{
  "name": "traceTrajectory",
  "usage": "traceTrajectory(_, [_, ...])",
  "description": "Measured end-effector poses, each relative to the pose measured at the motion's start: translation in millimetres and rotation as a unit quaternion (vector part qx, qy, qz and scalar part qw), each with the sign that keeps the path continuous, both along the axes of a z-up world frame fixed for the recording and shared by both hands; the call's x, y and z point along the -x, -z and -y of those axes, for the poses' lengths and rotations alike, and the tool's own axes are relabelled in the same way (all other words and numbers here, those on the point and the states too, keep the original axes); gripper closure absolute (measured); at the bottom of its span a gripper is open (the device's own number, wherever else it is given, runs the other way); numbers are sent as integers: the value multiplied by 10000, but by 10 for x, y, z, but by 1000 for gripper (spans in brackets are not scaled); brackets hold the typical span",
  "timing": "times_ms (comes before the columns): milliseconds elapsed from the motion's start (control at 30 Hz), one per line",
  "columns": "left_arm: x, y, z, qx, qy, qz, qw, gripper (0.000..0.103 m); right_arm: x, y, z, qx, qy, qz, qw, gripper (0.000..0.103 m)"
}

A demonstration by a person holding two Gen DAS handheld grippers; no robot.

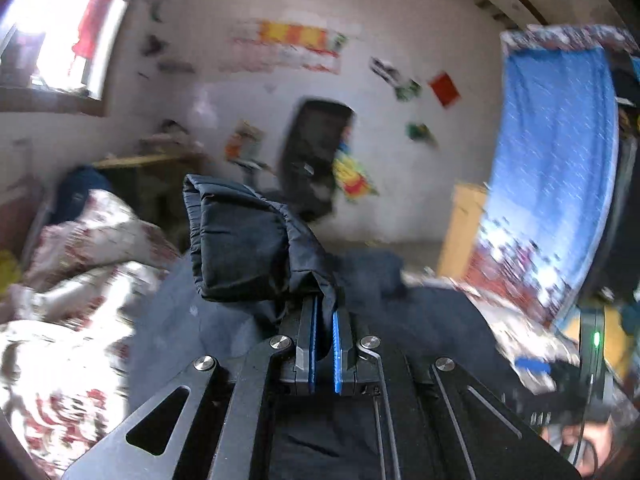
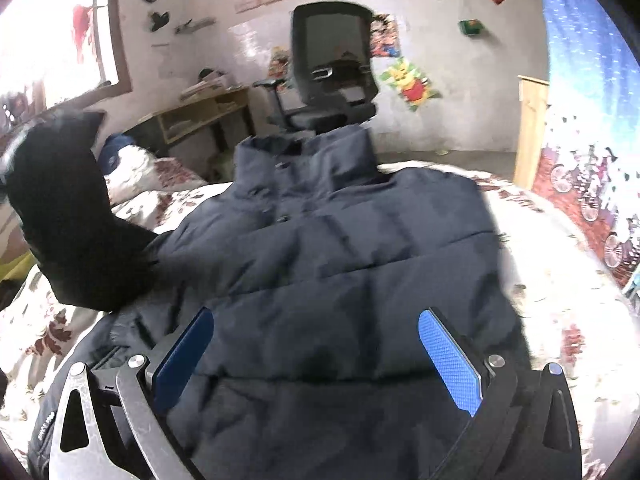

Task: Fold large clothes

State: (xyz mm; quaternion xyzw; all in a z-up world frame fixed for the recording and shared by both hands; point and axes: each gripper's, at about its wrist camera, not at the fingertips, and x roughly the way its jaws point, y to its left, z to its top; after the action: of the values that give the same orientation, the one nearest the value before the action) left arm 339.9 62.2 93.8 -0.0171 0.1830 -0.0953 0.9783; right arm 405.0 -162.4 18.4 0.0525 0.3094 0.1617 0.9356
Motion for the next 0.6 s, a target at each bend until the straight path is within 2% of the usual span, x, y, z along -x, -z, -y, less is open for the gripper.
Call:
traceTrajectory(167, [-139, 380, 575, -283, 815, -676, 9940, 99, -9, 32, 349, -50, 302, -50, 9995, 0])
traceTrajectory(300, [-200, 708, 949, -609, 1446, -1222, 9800, 99, -24, 103, 535, -66, 430, -169, 9989, 0])
traceTrajectory(400, [-170, 898, 1112, -881, 1656, -1488, 9709, 99, -33, 191, 625, -146, 504, -307, 9982, 0])
traceTrajectory(467, [-154, 1004, 1143, -947, 1667, -1630, 9678, 98, -39, 237, 654, -196, 530, -381, 9977, 0])
traceTrajectory(567, [-131, 1143, 1074, -777, 1644, -1889, 9650, 90, -32, 311, 659, -249, 502, -449, 9974, 0])
traceTrajectory(600, [-119, 1147, 1025, -694, 1638, -1981, 9639, 82, -34, 342, 657, -287, 460, -497, 9973, 0])
